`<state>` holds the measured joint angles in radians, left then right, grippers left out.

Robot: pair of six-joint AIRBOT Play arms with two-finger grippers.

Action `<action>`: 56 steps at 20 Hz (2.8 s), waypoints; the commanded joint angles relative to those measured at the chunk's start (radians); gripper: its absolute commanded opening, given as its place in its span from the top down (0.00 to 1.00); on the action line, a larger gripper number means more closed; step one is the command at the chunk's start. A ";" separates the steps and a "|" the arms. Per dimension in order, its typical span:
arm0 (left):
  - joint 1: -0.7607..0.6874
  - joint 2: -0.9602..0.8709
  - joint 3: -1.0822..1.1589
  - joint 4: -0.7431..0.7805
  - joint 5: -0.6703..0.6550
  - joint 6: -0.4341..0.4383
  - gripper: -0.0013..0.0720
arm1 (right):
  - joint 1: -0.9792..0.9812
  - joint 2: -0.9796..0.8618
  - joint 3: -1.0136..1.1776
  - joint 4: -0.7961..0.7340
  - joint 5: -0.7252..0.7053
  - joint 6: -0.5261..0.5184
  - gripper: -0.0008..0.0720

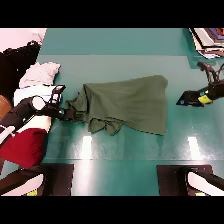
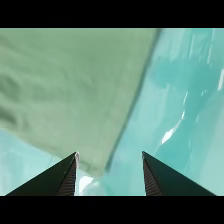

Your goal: Fold the shirts.

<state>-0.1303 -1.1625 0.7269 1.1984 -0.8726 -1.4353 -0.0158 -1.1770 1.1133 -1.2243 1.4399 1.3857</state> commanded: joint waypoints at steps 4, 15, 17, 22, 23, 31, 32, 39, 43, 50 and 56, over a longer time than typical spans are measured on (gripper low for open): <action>0.000 -0.002 0.192 -0.109 -0.166 0.034 0.95 | -0.194 0.029 -0.304 0.156 0.006 -0.039 0.24; 0.000 -0.002 0.225 -0.189 -0.154 0.055 0.95 | -0.067 -0.164 -0.481 0.315 -0.175 -0.113 0.61; 0.000 -0.001 0.226 -0.190 -0.161 0.049 0.95 | -0.043 -0.149 -0.481 0.315 -0.203 -0.119 0.89; 0.000 0.105 0.347 -0.188 -0.198 0.044 0.95 | -0.055 0.011 -0.347 0.317 -0.146 -0.122 0.97; 0.000 0.142 0.409 -0.184 -0.234 0.045 0.95 | -0.067 0.058 -0.268 0.317 -0.117 -0.122 0.97; 0.000 0.346 1.036 -0.069 -0.208 0.044 0.95 | -0.221 0.273 0.554 0.312 -0.132 -0.110 0.97; 0.000 0.346 1.123 -0.069 -0.217 0.043 0.95 | -0.248 0.281 0.639 0.308 -0.131 -0.106 0.97; 0.000 0.346 1.452 -0.064 -0.187 -0.065 0.95 | -0.445 0.315 0.974 0.306 -0.095 -0.058 0.97; 0.000 0.345 1.463 -0.052 -0.198 -0.112 0.95 | -0.486 0.268 1.004 0.309 -0.019 -0.034 0.97; 0.000 0.224 0.997 0.143 -0.222 -0.162 0.95 | -0.274 -0.022 0.879 0.137 0.193 0.025 0.97; 0.000 -0.209 0.838 0.134 -0.187 -0.113 0.95 | -0.053 -0.372 0.645 -0.033 0.152 0.047 0.97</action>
<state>-0.1303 -1.1877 1.6253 1.3293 -1.0805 -1.5707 -0.1539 -1.3949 1.8290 -1.1954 1.6157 1.4193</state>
